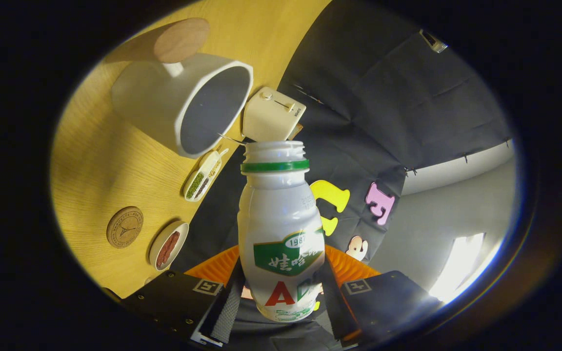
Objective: Take the bottle from table, then pour the juice into the cup, finally place the bottle on the coaster
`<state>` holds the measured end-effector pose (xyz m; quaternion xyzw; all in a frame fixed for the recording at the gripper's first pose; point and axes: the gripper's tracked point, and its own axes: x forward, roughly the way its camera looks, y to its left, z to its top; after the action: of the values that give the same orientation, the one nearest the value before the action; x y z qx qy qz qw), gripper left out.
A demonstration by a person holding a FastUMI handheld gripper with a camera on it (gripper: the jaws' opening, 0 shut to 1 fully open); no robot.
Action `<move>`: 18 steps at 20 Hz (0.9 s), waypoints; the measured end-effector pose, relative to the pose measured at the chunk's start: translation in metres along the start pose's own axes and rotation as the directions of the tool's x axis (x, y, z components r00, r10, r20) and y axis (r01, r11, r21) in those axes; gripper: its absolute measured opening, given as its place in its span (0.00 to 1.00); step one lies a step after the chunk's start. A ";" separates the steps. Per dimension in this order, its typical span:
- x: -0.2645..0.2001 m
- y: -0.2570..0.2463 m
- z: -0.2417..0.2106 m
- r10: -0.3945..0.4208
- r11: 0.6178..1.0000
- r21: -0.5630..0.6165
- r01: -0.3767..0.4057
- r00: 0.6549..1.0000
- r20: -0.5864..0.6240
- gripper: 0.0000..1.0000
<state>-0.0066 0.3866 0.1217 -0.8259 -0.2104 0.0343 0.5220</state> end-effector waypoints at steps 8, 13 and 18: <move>0.002 -0.007 0.006 -0.021 0.998 -0.059 0.023 0.999 0.026 0.75; 0.002 -0.008 0.007 -0.024 0.997 -0.068 0.026 0.999 0.035 0.75; 0.003 -0.007 0.008 -0.019 0.997 -0.071 0.022 0.999 0.035 0.75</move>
<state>-0.0087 0.3970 0.1246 -0.8410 -0.2290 0.0355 0.4889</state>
